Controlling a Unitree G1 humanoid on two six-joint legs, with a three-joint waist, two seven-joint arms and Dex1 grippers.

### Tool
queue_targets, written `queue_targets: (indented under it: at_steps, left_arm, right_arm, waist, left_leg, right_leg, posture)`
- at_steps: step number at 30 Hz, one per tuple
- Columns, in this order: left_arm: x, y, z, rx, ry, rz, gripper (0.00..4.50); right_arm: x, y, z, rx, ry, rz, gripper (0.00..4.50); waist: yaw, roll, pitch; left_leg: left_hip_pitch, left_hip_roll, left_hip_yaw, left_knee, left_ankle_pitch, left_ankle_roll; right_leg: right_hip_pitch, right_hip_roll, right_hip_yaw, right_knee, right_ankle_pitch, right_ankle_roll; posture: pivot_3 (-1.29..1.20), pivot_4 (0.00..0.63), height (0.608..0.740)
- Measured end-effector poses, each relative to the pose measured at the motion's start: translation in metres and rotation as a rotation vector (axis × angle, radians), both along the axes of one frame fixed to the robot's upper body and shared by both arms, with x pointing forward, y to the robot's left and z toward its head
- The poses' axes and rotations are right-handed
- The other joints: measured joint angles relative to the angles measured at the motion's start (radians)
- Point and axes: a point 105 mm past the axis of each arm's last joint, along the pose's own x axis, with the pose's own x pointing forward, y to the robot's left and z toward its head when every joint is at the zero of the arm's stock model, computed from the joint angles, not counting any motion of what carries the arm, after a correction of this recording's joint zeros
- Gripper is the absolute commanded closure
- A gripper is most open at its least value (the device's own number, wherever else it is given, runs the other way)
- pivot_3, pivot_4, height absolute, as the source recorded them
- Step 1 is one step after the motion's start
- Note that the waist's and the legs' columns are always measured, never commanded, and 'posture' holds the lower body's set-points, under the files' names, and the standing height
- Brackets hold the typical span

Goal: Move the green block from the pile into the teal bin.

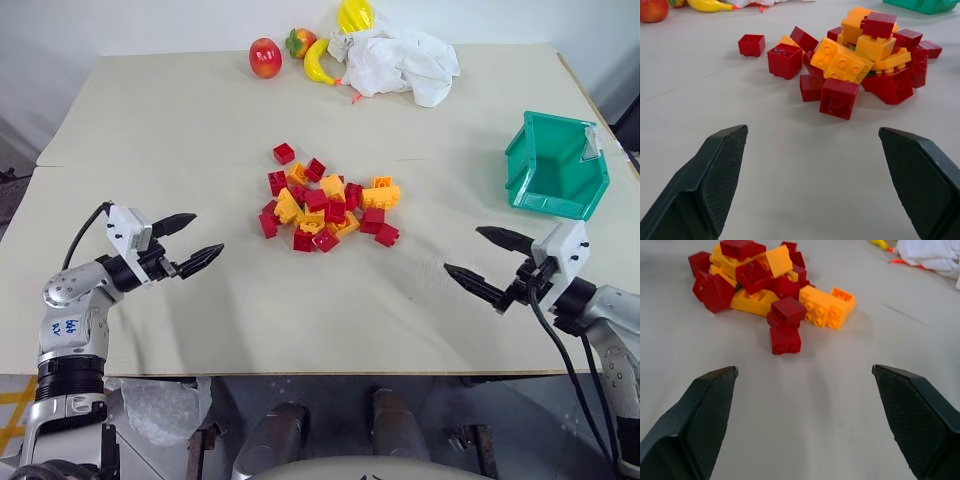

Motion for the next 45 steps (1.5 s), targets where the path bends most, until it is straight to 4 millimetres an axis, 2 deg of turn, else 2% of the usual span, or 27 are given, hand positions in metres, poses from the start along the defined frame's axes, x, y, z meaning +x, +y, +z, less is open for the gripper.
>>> queue_targets:
  at_steps: [5,11,17,22,26,29,31,37,40,45]
  left_arm:
    - [0.004,0.000,0.006,-0.003,-0.003,-0.010,0.04]
    - [0.005,0.001,0.003,-0.009,0.025,0.003,0.04]
    - [0.006,-0.010,0.000,0.013,0.044,-0.035,0.04]
    - [0.006,-0.015,0.007,-0.020,0.032,-0.062,0.04]
    - [0.005,-0.019,0.011,-0.018,0.010,-0.076,0.04]
    - [0.002,-0.022,0.014,-0.014,-0.010,-0.104,0.00]
    - [0.001,-0.022,0.012,-0.011,-0.009,-0.108,0.00]
    - [-0.010,-0.027,0.016,-0.034,-0.055,-0.225,0.00]
    - [-0.018,-0.034,0.016,-0.052,-0.081,-0.318,0.00]
    - [-0.023,-0.037,0.012,-0.036,-0.106,-0.400,0.00]
  right_arm:
    - [-0.001,0.003,0.004,-0.004,-0.017,-0.001,0.00]
    - [-0.004,0.014,0.011,-0.011,-0.040,0.013,0.00]
    - [-0.007,0.050,0.025,-0.002,-0.061,0.082,0.00]
    - [-0.013,0.068,0.022,-0.001,-0.032,0.143,0.00]
    - [-0.010,0.079,0.025,-0.013,-0.023,0.163,0.00]
    - [-0.004,0.087,0.028,-0.003,0.030,0.157,0.63]
    - [-0.004,0.098,0.030,0.011,0.057,0.183,1.31]
    - [-0.001,0.158,0.040,0.075,0.072,0.297,3.39]
    - [0.015,0.184,0.039,0.094,0.096,0.304,4.43]
    - [0.048,0.235,0.031,0.091,0.129,0.271,4.47]
  waist:
    - [-0.002,0.000,0.000]
    - [-0.001,0.000,0.000]
    - [-0.001,0.000,0.000]
    - [0.000,0.000,0.000]
    - [-0.004,0.000,0.000]
    - [-0.004,0.000,0.000]
    - [-0.003,0.000,0.000]
    - [-0.009,-0.001,0.000]
    - [-0.017,-0.001,0.000]
    - [-0.038,-0.001,0.000]
  left_leg:
    - [0.000,0.000,0.000,0.000,0.000,0.000]
    - [0.000,0.000,0.000,0.000,0.000,0.000]
    - [0.000,0.001,0.001,0.001,0.000,0.000]
    - [0.000,0.001,0.001,0.001,0.000,0.000]
    - [0.000,0.001,0.002,0.001,0.000,0.000]
    - [0.000,0.002,0.002,0.001,-0.001,0.000]
    - [0.000,0.003,0.002,0.001,-0.001,-0.001]
    - [0.000,0.005,0.002,0.001,-0.002,-0.002]
    - [0.000,0.005,0.003,0.002,-0.001,-0.002]
    - [0.000,0.006,0.002,0.002,-0.001,-0.003]
  right_leg:
    - [0.000,0.000,0.000,0.000,0.000,0.000]
    - [0.000,0.000,0.001,0.000,0.000,0.000]
    - [-0.001,0.000,0.001,0.001,0.000,0.000]
    - [-0.001,0.001,0.001,0.000,0.000,0.000]
    - [-0.001,0.001,0.002,0.001,0.000,-0.001]
    - [-0.001,0.002,0.002,0.001,0.001,-0.001]
    - [-0.001,0.002,0.002,0.001,0.001,-0.001]
    - [-0.002,0.004,0.001,0.000,0.002,-0.003]
    - [-0.002,0.004,0.001,0.001,0.002,-0.004]
    - [-0.004,0.005,0.001,0.003,0.002,-0.005]
  posture:
    - [0.00,0.150,0.740]
    - [0.00,0.150,0.740]
    - [0.00,0.150,0.740]
    - [0.00,0.150,0.740]
    - [0.00,0.150,0.740]
    - [0.00,0.150,0.740]
    - [0.00,0.150,0.740]
    - [0.00,0.150,0.740]
    - [0.00,0.150,0.740]
    - [0.00,0.150,0.740]
